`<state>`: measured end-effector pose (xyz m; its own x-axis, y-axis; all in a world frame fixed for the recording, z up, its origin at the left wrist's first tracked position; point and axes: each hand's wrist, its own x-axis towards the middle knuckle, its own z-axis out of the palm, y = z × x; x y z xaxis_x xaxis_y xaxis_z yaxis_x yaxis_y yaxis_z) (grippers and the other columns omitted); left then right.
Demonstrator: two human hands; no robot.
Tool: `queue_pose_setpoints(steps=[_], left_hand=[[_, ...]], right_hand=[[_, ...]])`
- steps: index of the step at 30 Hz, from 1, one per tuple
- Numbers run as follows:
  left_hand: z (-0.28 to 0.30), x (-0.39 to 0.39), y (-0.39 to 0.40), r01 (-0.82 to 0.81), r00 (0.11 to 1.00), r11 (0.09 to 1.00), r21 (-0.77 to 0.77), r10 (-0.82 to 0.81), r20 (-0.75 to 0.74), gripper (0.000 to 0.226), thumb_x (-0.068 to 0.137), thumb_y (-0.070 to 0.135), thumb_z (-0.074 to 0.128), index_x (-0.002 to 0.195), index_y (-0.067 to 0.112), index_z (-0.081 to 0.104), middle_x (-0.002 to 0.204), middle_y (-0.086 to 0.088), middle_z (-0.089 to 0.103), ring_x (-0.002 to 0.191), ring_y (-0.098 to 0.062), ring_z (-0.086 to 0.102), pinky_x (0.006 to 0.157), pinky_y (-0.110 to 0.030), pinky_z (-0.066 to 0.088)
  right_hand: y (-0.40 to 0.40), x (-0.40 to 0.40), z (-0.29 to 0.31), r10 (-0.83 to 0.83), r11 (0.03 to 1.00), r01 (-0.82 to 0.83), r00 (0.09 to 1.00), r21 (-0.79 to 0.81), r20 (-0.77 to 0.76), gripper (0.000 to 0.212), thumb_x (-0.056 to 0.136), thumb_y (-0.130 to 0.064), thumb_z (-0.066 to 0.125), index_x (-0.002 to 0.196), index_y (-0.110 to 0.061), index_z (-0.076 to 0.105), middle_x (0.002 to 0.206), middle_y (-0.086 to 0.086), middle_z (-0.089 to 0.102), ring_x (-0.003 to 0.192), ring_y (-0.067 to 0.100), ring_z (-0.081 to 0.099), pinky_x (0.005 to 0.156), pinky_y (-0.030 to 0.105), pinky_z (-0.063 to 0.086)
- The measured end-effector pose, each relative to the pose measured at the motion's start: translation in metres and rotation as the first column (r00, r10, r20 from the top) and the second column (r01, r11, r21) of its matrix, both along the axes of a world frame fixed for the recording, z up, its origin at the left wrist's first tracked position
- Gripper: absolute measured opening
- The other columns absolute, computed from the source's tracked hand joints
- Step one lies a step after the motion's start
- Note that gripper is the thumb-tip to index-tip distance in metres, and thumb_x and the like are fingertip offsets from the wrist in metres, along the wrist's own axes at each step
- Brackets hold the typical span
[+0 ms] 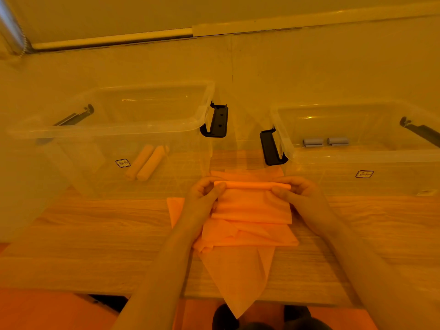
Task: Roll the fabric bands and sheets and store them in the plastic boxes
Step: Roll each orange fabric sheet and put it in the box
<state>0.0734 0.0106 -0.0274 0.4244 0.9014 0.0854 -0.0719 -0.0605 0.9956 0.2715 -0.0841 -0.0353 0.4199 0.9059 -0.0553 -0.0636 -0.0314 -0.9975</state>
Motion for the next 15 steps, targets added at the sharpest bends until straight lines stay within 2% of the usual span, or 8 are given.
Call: queue_pose_setpoints(steps=[3,5,7,8,10,12,15], left_hand=[[-0.0024,-0.0017,0.0024,0.003,1.000,1.000,-0.005,-0.003,-0.015,0.010,0.095,0.016,0.055,0.096,0.020,0.064,0.056,0.009,0.056,0.045,-0.003,0.048,0.040,-0.016,0.036],[-0.0036,-0.0022,0.0034,0.032,0.999,0.999,-0.013,-0.031,0.026,0.012,0.094,0.012,0.055,0.098,0.020,0.064,0.071,0.007,0.067,0.060,-0.005,0.061,0.050,-0.019,0.047],[-0.0043,-0.0022,0.0050,0.043,0.999,0.999,-0.001,-0.043,0.033,0.015,0.092,0.010,0.057,0.098,0.021,0.065,0.088,0.002,0.069,0.076,-0.008,0.065,0.061,-0.023,0.053],[-0.0034,-0.0020,0.0049,0.038,0.999,0.999,-0.001,-0.038,0.024,0.016,0.092,0.009,0.057,0.098,0.021,0.066,0.091,0.002,0.069,0.078,-0.008,0.064,0.064,-0.024,0.052],[-0.0017,-0.0018,0.0044,-0.003,1.000,1.000,-0.029,0.003,0.006,0.014,0.092,0.013,0.057,0.094,0.022,0.067,0.082,0.009,0.067,0.069,-0.004,0.061,0.057,-0.020,0.049],[-0.0020,-0.0024,0.0048,-0.053,0.998,0.998,-0.015,0.052,-0.021,0.014,0.094,0.020,0.056,0.088,0.024,0.068,0.061,0.015,0.058,0.052,-0.001,0.051,0.046,-0.015,0.040],[-0.0046,-0.0015,0.0058,-0.071,0.996,0.997,0.020,0.072,-0.048,0.014,0.094,0.022,0.056,0.089,0.025,0.068,0.055,0.015,0.055,0.050,0.000,0.045,0.044,-0.014,0.037]], right_hand=[[-0.0005,-0.0011,0.0014,0.011,1.000,-0.011,1.000,0.009,0.002,0.020,0.088,-0.014,0.063,0.108,-0.015,0.065,0.092,0.002,0.071,0.075,0.011,0.069,0.060,0.026,0.057],[0.0001,-0.0012,0.0016,0.012,1.000,-0.012,1.000,0.000,0.016,0.021,0.088,-0.015,0.063,0.109,-0.017,0.064,0.094,0.000,0.069,0.075,0.009,0.069,0.058,0.023,0.055],[0.0003,-0.0010,0.0015,0.008,1.000,-0.008,0.999,-0.007,0.032,0.022,0.087,-0.013,0.064,0.108,-0.018,0.064,0.097,0.000,0.069,0.079,0.010,0.068,0.061,0.024,0.055],[0.0004,-0.0008,0.0012,0.006,1.000,-0.005,0.999,-0.007,0.031,0.022,0.086,-0.013,0.065,0.108,-0.018,0.064,0.098,0.002,0.069,0.081,0.012,0.068,0.063,0.026,0.056],[0.0002,-0.0008,0.0010,-0.001,1.000,0.001,0.999,-0.007,0.033,0.019,0.085,-0.017,0.066,0.104,-0.018,0.066,0.098,0.005,0.069,0.084,0.017,0.068,0.068,0.033,0.057],[0.0004,-0.0011,0.0014,-0.011,1.000,0.012,0.998,-0.017,0.063,0.014,0.086,-0.023,0.066,0.099,-0.021,0.067,0.096,0.005,0.069,0.083,0.020,0.067,0.073,0.042,0.055],[0.0008,-0.0014,0.0005,-0.014,1.000,0.016,0.997,-0.021,0.069,0.012,0.085,-0.024,0.066,0.097,-0.022,0.068,0.092,0.005,0.071,0.084,0.024,0.068,0.079,0.050,0.054]])
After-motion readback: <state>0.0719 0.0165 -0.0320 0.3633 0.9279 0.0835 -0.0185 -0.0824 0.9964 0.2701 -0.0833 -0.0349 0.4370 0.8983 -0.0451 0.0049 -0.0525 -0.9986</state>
